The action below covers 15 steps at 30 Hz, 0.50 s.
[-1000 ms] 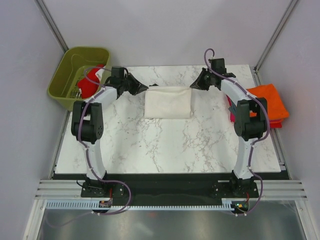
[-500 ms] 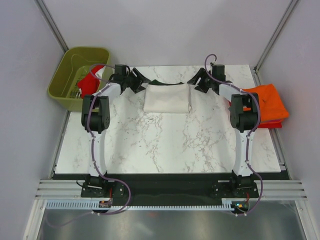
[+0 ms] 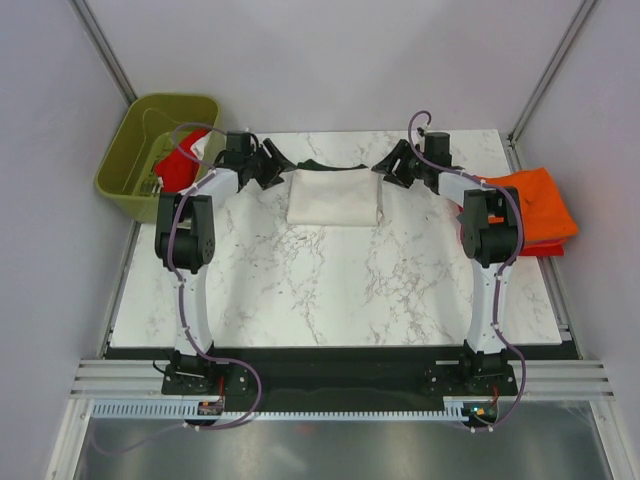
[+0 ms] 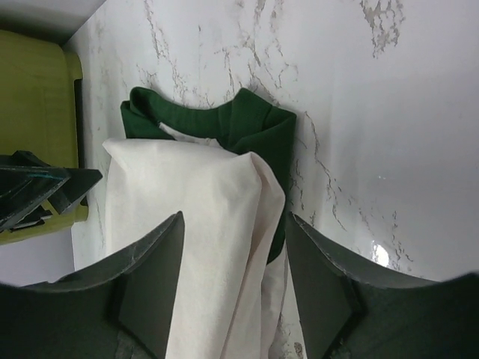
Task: Fold and stack the t-shirts
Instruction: Fold the tshirt
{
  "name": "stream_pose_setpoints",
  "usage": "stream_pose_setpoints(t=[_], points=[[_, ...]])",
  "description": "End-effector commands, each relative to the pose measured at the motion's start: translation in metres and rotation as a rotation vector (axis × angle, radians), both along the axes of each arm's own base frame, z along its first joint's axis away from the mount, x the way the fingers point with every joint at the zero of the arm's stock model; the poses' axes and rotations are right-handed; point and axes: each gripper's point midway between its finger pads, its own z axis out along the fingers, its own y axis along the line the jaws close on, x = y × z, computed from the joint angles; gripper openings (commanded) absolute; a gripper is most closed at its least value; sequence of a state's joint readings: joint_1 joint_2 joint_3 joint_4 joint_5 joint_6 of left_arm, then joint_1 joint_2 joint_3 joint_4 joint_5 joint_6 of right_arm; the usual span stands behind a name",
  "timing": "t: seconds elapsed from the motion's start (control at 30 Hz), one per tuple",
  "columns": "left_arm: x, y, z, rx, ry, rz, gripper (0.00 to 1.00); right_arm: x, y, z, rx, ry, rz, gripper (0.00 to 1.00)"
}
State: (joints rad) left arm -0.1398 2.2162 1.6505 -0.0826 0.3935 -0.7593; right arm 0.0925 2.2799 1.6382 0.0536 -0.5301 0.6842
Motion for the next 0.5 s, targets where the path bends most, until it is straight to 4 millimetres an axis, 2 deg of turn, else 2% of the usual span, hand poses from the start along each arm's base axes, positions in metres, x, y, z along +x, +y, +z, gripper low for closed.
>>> stream_pose_setpoints(t=[0.0,0.13,0.17,0.2,0.23,0.27,0.3,0.33,0.37,0.4,0.43,0.47], points=[[0.013,-0.006,-0.013,0.06,-0.023,-0.037,0.68,0.0,0.004,-0.02,0.016,0.009,0.03,0.63],[0.014,-0.019,-0.032,0.057,0.017,-0.066,0.68,0.004,0.005,-0.034,0.009,0.035,0.027,0.56],[0.017,-0.021,-0.031,0.055,0.014,-0.065,0.67,0.005,0.006,-0.036,0.009,0.037,0.026,0.49],[0.016,-0.022,-0.043,0.057,0.041,-0.064,0.65,0.007,0.006,-0.04,0.0,0.043,0.018,0.41],[0.019,-0.021,-0.045,0.055,0.044,-0.059,0.63,0.009,0.008,-0.042,-0.003,0.044,0.016,0.41],[0.022,-0.023,-0.043,0.051,0.048,-0.053,0.56,0.011,0.008,-0.044,-0.002,0.047,0.013,0.35],[0.024,-0.022,-0.046,0.055,0.053,-0.045,0.52,0.018,0.01,-0.037,0.003,0.028,0.018,0.31],[0.025,-0.021,-0.05,0.056,0.06,-0.039,0.46,0.02,0.01,-0.044,0.005,0.044,0.018,0.25],[0.028,-0.022,-0.048,0.053,0.053,-0.034,0.35,0.022,0.011,-0.043,0.006,0.039,0.019,0.16],[0.029,-0.021,-0.049,0.053,0.054,-0.027,0.3,0.026,0.011,-0.039,0.007,0.025,0.017,0.11],[0.03,-0.021,-0.049,0.053,0.053,-0.026,0.25,0.028,0.012,-0.038,0.003,0.02,0.016,0.02],[0.032,-0.021,-0.048,0.052,0.049,-0.023,0.15,0.03,0.01,-0.036,-0.002,0.008,0.017,0.01]])
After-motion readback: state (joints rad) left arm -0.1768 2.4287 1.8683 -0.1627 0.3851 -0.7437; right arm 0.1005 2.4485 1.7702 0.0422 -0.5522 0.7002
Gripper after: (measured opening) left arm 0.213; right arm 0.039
